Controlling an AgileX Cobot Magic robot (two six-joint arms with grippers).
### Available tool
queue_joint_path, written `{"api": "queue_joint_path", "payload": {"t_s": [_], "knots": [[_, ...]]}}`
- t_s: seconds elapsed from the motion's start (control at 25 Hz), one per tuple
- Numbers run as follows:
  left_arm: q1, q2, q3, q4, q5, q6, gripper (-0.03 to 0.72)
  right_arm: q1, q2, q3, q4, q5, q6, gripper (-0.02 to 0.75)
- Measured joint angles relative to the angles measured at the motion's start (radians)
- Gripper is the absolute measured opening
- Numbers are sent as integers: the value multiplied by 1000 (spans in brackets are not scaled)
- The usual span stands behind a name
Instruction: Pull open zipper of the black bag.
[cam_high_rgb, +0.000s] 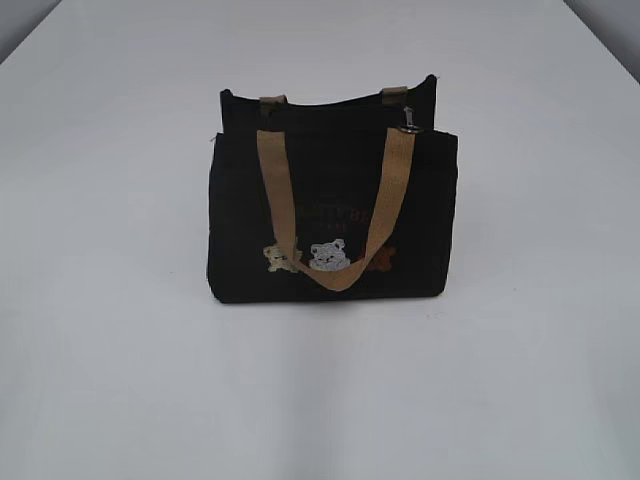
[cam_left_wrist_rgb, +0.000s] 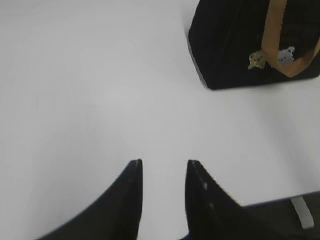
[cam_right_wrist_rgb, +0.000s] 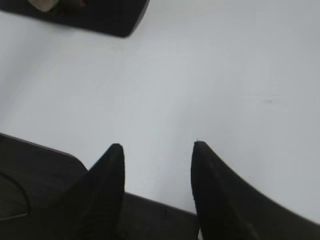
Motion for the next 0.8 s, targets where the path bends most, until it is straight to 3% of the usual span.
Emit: {"api": "queue_joint_path", "payload": {"t_s": [0.2,0.8], "knots": [[0,-178,15,66,6,-4,225,0,-114,1,0,-1,0,330],[0,-191,16,83,4,-7,218,0,-120,2,2,-5,0,324]]}}
